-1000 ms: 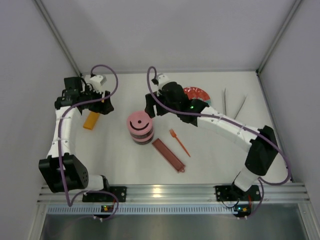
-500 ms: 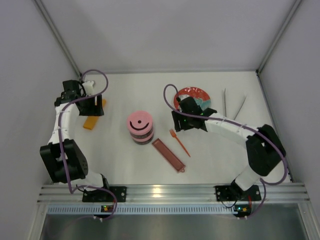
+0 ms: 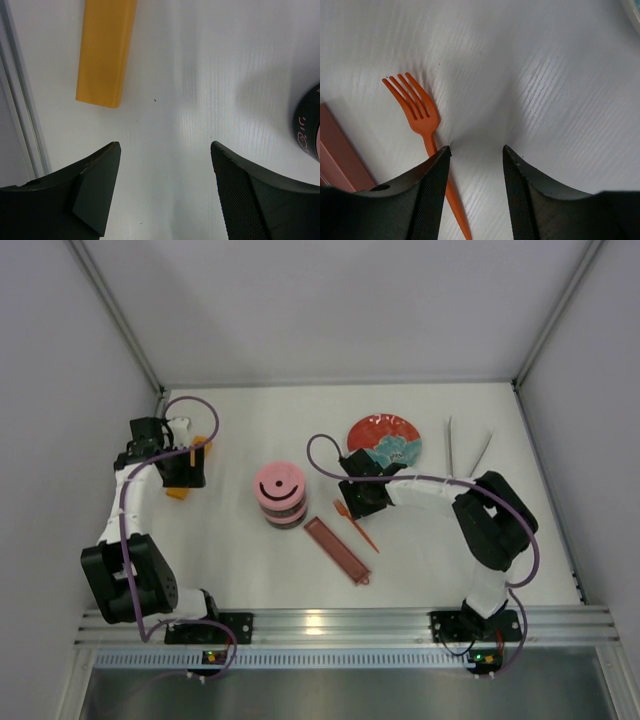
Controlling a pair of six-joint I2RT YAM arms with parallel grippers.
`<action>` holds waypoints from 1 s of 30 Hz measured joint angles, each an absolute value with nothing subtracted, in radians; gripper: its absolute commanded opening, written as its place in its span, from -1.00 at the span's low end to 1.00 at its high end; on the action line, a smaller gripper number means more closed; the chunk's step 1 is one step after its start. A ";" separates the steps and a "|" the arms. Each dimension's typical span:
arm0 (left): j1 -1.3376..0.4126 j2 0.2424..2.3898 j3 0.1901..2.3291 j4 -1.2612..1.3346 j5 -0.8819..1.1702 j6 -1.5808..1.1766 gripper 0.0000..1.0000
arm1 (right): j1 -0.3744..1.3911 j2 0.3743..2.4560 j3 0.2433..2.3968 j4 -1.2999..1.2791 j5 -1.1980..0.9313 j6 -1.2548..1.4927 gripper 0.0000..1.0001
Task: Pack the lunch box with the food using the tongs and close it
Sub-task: Pick up the utensils from the center of the board.
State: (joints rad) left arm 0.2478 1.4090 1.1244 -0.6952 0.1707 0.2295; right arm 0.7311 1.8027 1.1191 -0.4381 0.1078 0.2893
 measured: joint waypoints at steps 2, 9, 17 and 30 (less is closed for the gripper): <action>0.248 1.404 1.119 -0.688 0.167 0.231 0.57 | 0.736 1.803 1.117 -0.437 0.115 0.289 -0.08; 0.248 1.396 1.089 -0.679 0.168 0.234 0.57 | 0.738 1.793 1.113 -0.451 0.127 0.289 -0.09; 0.248 1.369 1.088 -0.678 0.168 0.244 0.57 | 0.788 1.675 1.110 -0.492 0.133 0.263 -0.07; 0.248 1.363 1.085 -0.677 0.171 0.265 0.57 | 0.807 1.788 1.095 -0.439 0.098 0.250 -0.80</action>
State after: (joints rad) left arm 0.2478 1.3628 1.0855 -0.6773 0.1707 0.2646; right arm 0.8070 1.7882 1.0946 -0.4393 0.0978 0.2501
